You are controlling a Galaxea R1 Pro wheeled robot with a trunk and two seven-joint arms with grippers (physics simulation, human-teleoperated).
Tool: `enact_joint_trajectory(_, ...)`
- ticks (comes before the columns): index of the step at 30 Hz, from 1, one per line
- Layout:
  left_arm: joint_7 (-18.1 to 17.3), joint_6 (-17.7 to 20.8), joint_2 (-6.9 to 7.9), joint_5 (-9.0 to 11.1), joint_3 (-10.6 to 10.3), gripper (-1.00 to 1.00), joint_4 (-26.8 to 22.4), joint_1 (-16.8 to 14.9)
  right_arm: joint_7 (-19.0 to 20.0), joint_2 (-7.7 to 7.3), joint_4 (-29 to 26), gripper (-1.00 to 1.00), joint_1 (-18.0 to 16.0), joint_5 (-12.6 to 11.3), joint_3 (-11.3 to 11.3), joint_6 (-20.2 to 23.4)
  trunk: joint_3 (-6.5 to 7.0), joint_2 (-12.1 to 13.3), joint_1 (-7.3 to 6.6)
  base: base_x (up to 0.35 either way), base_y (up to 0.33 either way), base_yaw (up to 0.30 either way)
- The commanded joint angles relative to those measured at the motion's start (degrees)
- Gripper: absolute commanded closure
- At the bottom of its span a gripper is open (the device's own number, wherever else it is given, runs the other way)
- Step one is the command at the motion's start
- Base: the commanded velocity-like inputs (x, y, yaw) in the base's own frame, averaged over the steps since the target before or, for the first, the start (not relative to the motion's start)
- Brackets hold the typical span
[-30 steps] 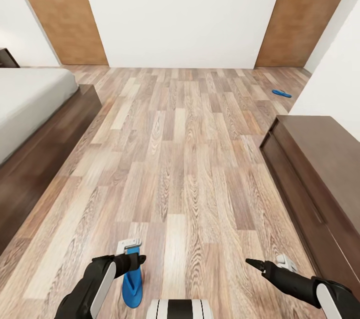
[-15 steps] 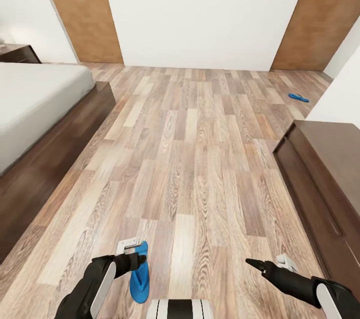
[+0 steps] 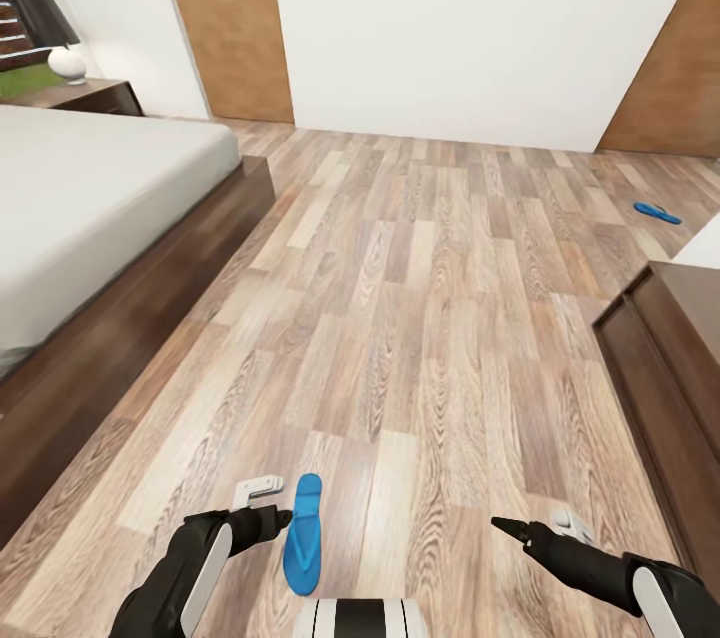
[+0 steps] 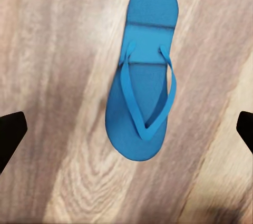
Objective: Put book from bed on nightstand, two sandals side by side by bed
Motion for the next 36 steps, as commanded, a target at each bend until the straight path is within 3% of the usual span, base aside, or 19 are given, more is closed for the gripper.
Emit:
enact_joint_trajectory(1,0.0,0.3,-0.02,0.2,0.0,-1.0,-0.1,0.0,0.2,0.01,0.0,-1.0,0.0,0.0,-0.1,0.3,-0.04,0.0,-0.01,0.058,-0.075,0.091)
enact_joint_trajectory(22,0.0,0.3,-0.02,0.2,-0.1,-1.0,0.0,0.0,0.2,0.01,0.0,-1.0,0.0,0.0,-0.1,0.3,-0.04,0.0,-0.01,0.035,-0.103,0.013)
enact_joint_trajectory(36,0.0,0.3,-0.1,0.2,-0.3,-1.0,0.0,0.0,0.2,0.01,0.0,-1.0,0.0,0.0,-0.1,0.3,-0.48,0.0,0.04,0.0,-0.012,0.0)
